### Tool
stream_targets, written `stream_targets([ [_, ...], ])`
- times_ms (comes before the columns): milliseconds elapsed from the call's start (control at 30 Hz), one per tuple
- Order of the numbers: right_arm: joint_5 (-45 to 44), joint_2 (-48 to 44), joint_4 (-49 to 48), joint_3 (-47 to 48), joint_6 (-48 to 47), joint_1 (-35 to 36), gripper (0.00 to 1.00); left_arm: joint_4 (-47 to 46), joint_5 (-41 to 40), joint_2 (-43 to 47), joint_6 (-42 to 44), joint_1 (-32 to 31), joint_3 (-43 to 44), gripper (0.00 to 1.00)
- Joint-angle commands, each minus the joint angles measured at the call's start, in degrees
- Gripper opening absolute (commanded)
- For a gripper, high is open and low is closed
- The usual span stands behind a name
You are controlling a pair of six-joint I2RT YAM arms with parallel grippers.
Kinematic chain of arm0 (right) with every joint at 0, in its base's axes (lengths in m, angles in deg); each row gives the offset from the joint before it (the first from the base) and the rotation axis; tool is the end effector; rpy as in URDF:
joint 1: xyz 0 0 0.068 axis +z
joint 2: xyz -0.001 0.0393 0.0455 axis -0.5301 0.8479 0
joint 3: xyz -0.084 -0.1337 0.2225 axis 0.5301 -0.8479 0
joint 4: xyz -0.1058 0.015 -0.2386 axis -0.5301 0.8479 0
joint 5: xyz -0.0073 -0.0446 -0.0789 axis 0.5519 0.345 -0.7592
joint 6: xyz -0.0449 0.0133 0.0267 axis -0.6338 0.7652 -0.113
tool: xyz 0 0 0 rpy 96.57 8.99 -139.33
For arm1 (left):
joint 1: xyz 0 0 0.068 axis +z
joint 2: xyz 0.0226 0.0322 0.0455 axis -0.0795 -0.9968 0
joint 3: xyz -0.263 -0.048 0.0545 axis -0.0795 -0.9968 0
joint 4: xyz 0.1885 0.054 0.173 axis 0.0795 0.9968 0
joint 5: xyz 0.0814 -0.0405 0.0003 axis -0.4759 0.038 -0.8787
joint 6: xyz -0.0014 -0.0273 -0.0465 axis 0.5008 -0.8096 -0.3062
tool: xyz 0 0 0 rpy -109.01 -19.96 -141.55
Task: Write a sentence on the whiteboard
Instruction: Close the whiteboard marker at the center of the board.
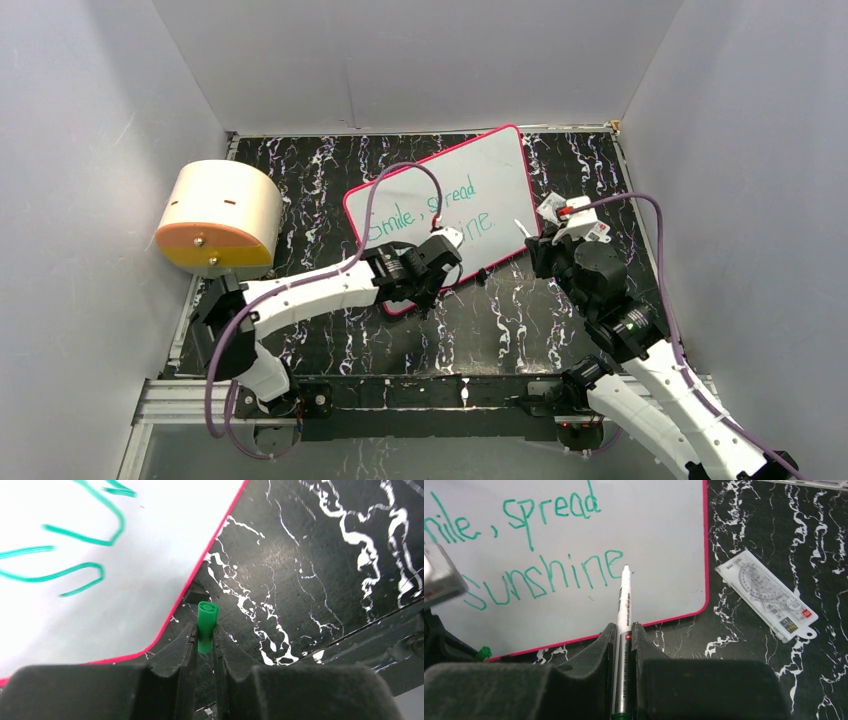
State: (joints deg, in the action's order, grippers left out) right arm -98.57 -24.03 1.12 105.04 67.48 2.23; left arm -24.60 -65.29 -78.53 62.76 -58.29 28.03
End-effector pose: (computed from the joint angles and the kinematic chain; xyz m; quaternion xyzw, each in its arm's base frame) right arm 0.1238 0.0704 0.3244 -0.0699 0.7676 0.1120 0.6272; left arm 0.1614 -0.2941 0.2578 0.2630 0.9073 -0.1212 0.3048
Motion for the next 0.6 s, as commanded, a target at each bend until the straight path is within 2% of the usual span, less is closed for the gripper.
stream_targets([
  [0, 5.90, -2.09, -8.77, -1.77, -2.34, -0.05, 0.00, -1.07, -8.59, 7.13, -5.49, 0.52, 1.89, 0.00],
  [167, 10.43, -3.55, -15.35, -4.58, -3.43, -0.05, 0.00, -6.00, -10.04, 11.52, -8.37, 2.88, 2.88, 0.00],
  [433, 18.04, -2.33, -26.72, -7.12, -4.12, -0.05, 0.00, -14.49, -10.25, 16.09, -17.22, 8.16, 3.23, 0.00],
  [567, 23.31, 0.00, -34.50, -9.11, -3.16, -0.02, 0.00, -16.68, -13.55, 17.38, -23.24, 9.86, 3.14, 0.00],
])
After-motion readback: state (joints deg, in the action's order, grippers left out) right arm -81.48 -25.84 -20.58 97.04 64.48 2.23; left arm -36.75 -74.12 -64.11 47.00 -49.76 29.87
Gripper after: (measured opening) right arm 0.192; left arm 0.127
